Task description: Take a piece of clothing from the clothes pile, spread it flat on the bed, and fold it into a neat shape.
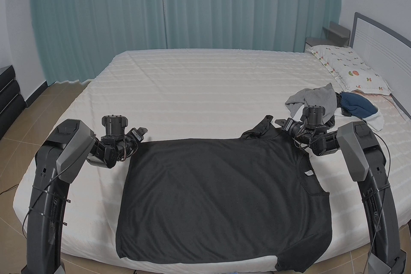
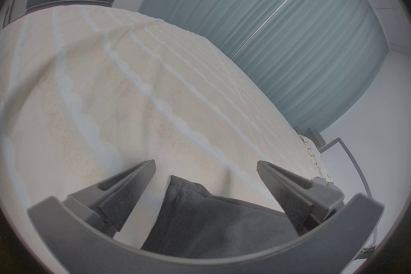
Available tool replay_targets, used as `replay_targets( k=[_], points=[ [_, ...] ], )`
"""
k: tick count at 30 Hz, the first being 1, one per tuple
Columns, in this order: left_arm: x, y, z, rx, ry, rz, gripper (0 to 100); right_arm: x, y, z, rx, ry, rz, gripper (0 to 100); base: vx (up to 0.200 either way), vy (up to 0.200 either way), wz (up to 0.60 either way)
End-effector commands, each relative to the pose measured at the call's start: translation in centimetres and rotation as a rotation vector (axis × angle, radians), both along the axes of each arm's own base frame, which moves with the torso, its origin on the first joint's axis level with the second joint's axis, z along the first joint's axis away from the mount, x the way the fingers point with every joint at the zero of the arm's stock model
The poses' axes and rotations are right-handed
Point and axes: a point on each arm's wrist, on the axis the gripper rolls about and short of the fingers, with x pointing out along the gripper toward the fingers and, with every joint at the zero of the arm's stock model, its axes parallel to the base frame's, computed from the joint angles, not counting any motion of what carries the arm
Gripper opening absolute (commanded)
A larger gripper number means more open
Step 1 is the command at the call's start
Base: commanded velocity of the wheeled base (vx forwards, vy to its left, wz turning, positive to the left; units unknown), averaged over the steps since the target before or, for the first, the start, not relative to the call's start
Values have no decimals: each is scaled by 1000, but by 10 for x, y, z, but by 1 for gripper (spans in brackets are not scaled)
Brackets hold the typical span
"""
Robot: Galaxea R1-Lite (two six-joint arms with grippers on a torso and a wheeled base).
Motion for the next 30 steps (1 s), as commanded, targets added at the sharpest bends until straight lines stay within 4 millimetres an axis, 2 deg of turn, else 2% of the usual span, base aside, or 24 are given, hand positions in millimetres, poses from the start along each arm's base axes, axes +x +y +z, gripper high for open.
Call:
replay_targets(
  k=[1,5,10,16,19,30],
  points=[
    [0,-1,-6,-1,13,-2,100,0,0,-9,-1,14,-1,0,0,0,0],
    [0,-1,-6,-1,12,-2,100,0,-1,-12,-6,18,-16,0,0,0,0],
    [3,-2,-7,-3,4,-3,100,1,-5,-5,-9,-5,-38,0,0,0,0],
    [5,-2,-9,-3,-3,-3,100,3,-17,-1,-15,-31,-86,0,0,0,0],
    [6,-2,-8,-4,-8,-3,100,3,-24,-7,-23,-24,-117,0,0,0,0],
    [5,-7,-8,0,-11,-7,100,3,-20,-10,-24,-19,-117,0,0,0,0]
  ],
)
